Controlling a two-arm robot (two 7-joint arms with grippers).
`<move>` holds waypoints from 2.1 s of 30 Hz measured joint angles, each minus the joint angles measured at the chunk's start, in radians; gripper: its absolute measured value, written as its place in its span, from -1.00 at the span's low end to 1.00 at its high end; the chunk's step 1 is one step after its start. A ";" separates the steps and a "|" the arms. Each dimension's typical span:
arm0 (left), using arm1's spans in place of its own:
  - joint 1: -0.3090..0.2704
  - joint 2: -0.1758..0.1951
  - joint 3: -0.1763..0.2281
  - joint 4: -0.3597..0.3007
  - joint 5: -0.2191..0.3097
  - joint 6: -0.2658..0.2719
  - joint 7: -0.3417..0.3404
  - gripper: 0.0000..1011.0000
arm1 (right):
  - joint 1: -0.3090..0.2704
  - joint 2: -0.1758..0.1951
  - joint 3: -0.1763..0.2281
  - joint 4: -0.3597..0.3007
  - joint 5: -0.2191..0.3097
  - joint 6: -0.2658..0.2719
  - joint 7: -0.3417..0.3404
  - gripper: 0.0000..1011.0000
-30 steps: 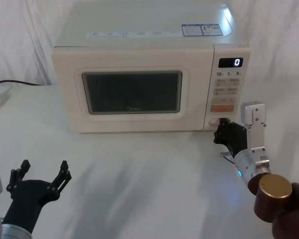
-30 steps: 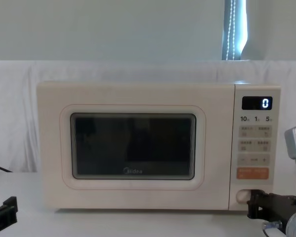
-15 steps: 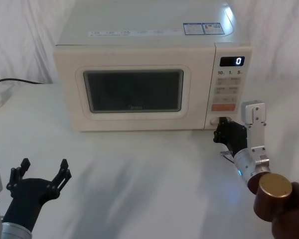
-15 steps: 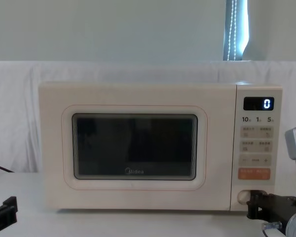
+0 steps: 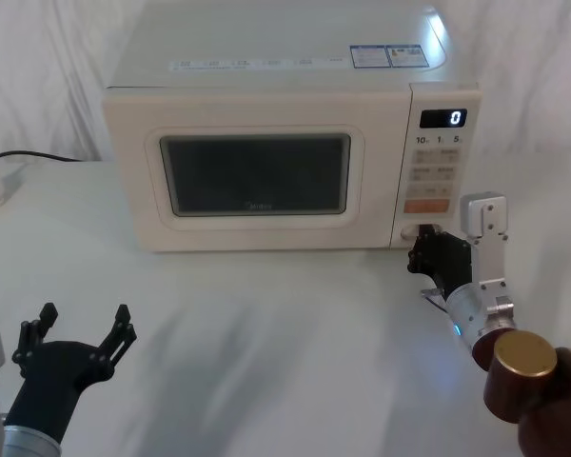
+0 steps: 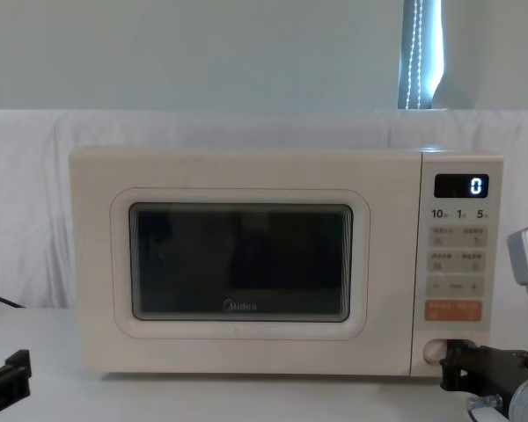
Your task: Press the button to open the microwave door with one hand; close the microwave door with the other hand.
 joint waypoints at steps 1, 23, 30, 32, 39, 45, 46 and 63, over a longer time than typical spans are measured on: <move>0.000 0.000 0.000 0.000 0.000 0.000 0.000 0.98 | 0.000 0.000 0.000 0.000 0.000 0.000 -0.001 -1.00; 0.000 0.000 0.000 0.000 0.000 0.000 0.000 0.98 | 0.019 -0.006 0.003 0.028 -0.015 -0.007 -0.018 -1.00; 0.000 0.000 0.000 0.000 0.000 0.000 0.000 0.98 | 0.024 -0.008 0.005 0.038 -0.019 -0.012 -0.022 -1.00; 0.000 0.000 0.000 0.000 0.000 0.000 0.000 0.98 | 0.025 -0.008 0.005 0.039 -0.020 -0.012 -0.024 -1.00; 0.000 0.000 0.000 0.000 0.000 0.000 0.000 0.98 | 0.030 -0.009 0.006 0.046 -0.023 -0.013 -0.026 -1.00; 0.000 0.000 0.000 0.000 0.000 0.000 0.000 0.98 | 0.036 -0.011 0.008 0.051 -0.026 -0.014 -0.030 -1.00; 0.000 0.000 0.000 0.000 0.000 0.000 0.000 0.98 | 0.037 -0.011 0.008 0.051 -0.026 -0.015 -0.031 -1.00; 0.000 0.000 0.000 0.000 0.000 0.000 0.000 0.98 | 0.022 -0.012 0.010 0.028 -0.025 -0.010 -0.021 -1.00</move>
